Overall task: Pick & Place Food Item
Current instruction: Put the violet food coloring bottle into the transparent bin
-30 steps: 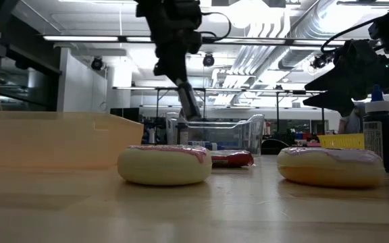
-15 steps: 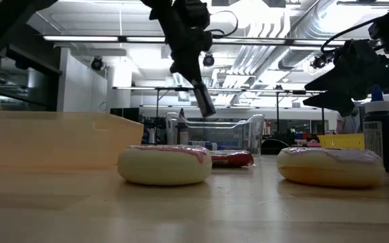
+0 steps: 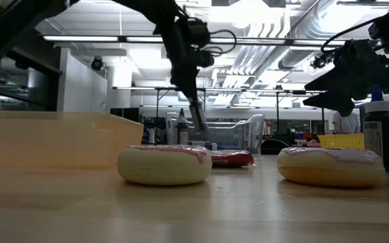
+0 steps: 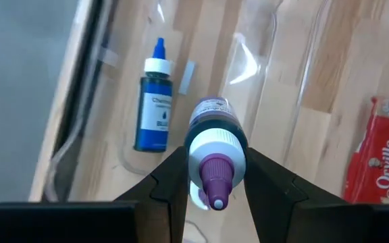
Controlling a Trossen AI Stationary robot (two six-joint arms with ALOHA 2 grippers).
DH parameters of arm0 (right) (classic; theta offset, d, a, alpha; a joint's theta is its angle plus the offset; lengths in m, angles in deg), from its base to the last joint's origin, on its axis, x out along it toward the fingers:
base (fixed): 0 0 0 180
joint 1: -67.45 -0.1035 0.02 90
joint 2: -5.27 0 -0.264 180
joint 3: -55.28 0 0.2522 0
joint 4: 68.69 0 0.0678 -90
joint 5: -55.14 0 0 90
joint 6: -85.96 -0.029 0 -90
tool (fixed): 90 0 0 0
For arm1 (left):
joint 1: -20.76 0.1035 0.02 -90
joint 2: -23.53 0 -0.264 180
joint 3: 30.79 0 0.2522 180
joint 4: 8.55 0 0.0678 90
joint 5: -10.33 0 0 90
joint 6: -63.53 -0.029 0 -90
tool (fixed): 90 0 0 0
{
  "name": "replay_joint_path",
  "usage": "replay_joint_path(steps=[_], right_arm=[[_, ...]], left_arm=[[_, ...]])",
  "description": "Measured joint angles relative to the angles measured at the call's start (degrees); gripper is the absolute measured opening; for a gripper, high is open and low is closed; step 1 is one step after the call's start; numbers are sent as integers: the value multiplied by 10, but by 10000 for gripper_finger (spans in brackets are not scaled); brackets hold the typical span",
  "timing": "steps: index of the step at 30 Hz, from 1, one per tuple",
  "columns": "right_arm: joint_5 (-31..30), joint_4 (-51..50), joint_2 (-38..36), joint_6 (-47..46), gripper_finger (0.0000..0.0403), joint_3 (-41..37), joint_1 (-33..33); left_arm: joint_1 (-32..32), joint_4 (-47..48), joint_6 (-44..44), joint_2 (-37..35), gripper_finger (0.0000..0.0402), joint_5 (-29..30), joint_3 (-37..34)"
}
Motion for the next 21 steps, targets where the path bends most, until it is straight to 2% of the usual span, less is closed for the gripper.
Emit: replay_joint_path(steps=[8,21], right_arm=[[0,0,0,0,250,0,0],[0,0,0,0,250,0,0]], left_arm=[[-6,4,-16,17,113,0,0],[-36,39,-25,28,113,46,-1]])
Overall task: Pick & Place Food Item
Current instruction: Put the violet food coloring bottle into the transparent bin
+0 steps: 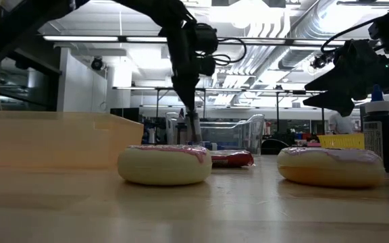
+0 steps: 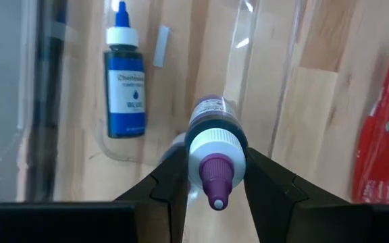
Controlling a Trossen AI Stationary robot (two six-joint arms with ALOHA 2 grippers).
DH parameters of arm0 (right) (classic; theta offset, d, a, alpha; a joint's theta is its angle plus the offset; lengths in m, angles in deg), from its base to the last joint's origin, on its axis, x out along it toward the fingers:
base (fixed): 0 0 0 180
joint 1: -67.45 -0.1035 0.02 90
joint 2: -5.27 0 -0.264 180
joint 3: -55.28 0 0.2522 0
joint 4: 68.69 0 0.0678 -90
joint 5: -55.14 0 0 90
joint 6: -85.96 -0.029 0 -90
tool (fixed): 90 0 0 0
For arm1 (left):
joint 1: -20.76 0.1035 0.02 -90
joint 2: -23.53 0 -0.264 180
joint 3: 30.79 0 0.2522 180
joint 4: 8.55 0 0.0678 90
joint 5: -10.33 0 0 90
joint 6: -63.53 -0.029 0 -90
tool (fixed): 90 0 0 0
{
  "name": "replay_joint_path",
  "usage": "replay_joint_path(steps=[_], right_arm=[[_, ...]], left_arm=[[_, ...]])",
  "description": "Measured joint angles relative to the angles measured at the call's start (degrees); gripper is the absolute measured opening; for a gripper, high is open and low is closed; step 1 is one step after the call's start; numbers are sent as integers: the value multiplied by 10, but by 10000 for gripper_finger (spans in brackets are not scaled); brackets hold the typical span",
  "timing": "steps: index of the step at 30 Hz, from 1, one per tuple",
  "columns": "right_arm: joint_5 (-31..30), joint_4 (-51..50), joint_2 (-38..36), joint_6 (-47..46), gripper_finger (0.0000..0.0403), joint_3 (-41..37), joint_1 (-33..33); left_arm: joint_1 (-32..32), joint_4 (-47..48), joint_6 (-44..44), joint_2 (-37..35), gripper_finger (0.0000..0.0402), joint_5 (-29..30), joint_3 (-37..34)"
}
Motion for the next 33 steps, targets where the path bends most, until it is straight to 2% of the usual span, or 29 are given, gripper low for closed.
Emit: replay_joint_path(steps=[10,18,33], right_arm=[[0,0,0,0,250,0,0],[0,0,0,0,250,0,0],[0,0,0,0,250,0,0]], left_arm=[[4,8,0,17,113,-1,0],[1,10,-2,17,136,0,0],[-5,-1,-12,17,141,1,0]])
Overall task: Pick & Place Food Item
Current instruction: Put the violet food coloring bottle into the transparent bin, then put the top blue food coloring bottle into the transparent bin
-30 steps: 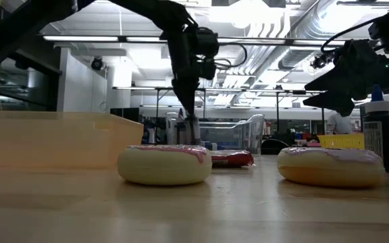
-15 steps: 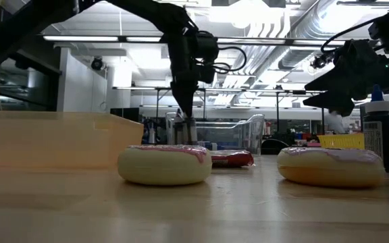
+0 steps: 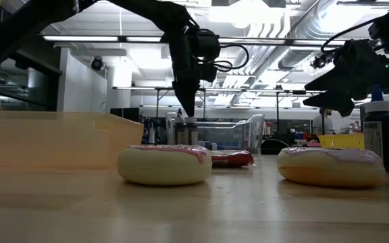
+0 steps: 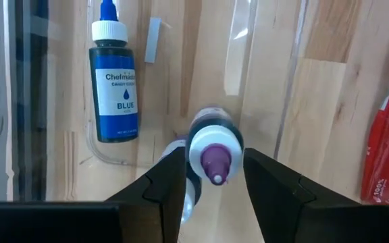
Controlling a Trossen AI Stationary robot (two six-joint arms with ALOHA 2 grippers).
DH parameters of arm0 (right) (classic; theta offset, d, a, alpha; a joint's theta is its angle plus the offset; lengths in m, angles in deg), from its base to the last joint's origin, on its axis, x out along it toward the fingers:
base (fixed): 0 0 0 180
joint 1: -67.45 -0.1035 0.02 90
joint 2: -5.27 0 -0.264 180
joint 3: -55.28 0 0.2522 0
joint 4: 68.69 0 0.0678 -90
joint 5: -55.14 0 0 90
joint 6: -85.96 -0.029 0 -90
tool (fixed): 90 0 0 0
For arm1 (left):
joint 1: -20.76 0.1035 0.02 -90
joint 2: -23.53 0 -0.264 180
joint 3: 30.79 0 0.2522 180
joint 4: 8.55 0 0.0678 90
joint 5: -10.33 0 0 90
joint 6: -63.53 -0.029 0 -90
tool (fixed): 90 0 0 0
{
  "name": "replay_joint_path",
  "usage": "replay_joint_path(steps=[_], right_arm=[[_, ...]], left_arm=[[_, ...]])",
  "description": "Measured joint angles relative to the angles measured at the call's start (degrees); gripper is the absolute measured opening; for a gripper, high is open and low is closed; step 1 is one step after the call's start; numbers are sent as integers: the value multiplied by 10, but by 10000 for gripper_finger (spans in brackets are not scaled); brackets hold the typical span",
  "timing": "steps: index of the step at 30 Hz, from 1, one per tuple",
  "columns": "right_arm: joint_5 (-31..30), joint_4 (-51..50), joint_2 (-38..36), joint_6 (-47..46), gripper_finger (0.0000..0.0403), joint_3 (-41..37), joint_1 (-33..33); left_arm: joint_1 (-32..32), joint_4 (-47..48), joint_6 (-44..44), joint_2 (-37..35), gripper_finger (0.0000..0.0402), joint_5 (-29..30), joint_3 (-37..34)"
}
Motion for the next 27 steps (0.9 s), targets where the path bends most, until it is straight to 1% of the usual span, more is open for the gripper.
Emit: replay_joint_path(steps=[11,16,21,27], right_arm=[[0,0,0,0,250,0,0],[0,0,0,0,250,0,0],[0,0,0,0,250,0,0],[0,0,0,0,250,0,0]], left_arm=[[0,-1,0,0,141,1,3],[5,0,-15,-2,141,1,35],[5,21,-21,-4,141,1,74],[-6,25,-15,-5,141,6,78]])
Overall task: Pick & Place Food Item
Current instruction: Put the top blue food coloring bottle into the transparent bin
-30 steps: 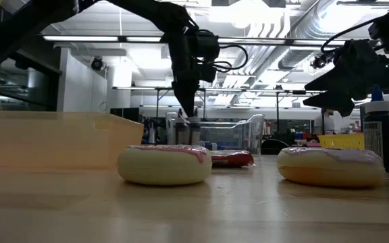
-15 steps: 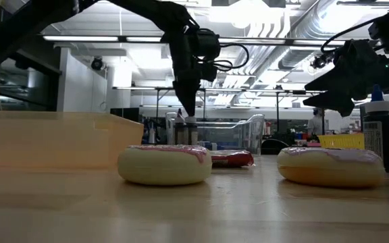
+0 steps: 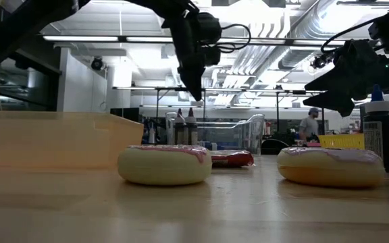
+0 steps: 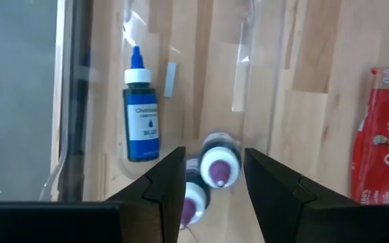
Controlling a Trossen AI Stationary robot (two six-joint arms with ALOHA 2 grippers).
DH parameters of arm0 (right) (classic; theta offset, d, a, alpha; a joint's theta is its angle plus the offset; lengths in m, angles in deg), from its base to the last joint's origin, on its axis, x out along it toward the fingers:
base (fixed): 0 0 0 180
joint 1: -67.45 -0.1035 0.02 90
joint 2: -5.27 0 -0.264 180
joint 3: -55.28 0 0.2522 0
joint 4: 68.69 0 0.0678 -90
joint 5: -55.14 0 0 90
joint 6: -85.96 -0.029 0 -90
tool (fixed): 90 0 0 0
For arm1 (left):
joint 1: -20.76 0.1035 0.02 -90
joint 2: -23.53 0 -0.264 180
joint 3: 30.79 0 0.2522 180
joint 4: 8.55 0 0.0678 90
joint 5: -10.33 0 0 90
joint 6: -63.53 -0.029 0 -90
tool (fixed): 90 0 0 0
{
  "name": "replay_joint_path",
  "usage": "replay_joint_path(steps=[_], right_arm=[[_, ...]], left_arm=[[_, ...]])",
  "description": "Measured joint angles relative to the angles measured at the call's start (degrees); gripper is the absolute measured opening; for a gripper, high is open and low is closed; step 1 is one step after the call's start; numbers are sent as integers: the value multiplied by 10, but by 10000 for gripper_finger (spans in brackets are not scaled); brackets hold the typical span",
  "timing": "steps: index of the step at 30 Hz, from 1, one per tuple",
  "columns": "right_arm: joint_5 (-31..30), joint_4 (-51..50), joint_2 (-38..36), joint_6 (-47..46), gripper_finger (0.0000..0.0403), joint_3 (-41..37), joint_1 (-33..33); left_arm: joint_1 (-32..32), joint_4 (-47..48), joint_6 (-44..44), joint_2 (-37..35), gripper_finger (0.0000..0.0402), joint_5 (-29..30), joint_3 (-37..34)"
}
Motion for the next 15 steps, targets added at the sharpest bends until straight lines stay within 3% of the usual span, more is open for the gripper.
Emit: replay_joint_path(steps=[4,9,15], right_arm=[[0,0,0,0,250,0,0],[0,0,0,0,250,0,0],[0,0,0,0,250,0,0]], left_arm=[[-5,2,0,0,141,-3,0],[-2,40,-15,-11,141,-57,0],[-1,75,-6,-32,141,-62,0]])
